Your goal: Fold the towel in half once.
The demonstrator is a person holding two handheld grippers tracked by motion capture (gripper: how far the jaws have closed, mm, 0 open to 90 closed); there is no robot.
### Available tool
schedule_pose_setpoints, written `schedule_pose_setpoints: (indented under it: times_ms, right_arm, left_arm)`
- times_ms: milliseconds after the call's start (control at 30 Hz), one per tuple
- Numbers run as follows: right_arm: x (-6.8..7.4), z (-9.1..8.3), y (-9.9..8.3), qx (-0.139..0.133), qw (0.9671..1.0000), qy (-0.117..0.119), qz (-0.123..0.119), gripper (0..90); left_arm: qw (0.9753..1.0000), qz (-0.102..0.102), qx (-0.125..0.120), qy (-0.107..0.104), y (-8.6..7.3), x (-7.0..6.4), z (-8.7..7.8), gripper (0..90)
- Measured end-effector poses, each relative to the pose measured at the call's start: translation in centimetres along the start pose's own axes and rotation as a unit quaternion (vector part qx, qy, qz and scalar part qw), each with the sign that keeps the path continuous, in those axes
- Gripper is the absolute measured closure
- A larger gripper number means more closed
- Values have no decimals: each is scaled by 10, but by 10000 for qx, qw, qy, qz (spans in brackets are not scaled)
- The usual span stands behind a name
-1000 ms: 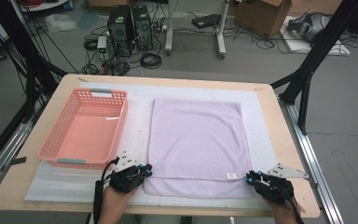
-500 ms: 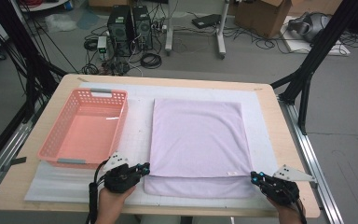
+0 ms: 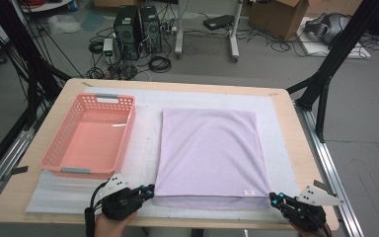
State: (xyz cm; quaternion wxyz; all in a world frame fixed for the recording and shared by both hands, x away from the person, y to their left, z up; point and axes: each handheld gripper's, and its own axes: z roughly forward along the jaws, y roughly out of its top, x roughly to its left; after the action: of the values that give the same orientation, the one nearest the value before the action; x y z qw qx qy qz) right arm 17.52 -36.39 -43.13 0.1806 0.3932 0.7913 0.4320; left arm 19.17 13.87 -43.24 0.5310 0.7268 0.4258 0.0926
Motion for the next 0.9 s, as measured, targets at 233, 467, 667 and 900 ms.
schedule_pose_setpoints:
  times_ms: [233,467,667,900]
  right_arm:
    - [8,-9,-7,72,9999,76,-8,794]
    - [-3,-11,-6,-376,9974,-110,611,640]
    - [-12,18,0,7,9961,-461,757,653]
    - [-7,31,2,516,9946,-727,530,860]
  left_arm:
    - [9997,103,234,-12,-10,-5,-6,874]
    - [9995,210,48,229,-2,-1,2,582]
    - [9992,188,-58,349,3,9,10,572]
    - [9992,170,-81,358,7,15,15,600]
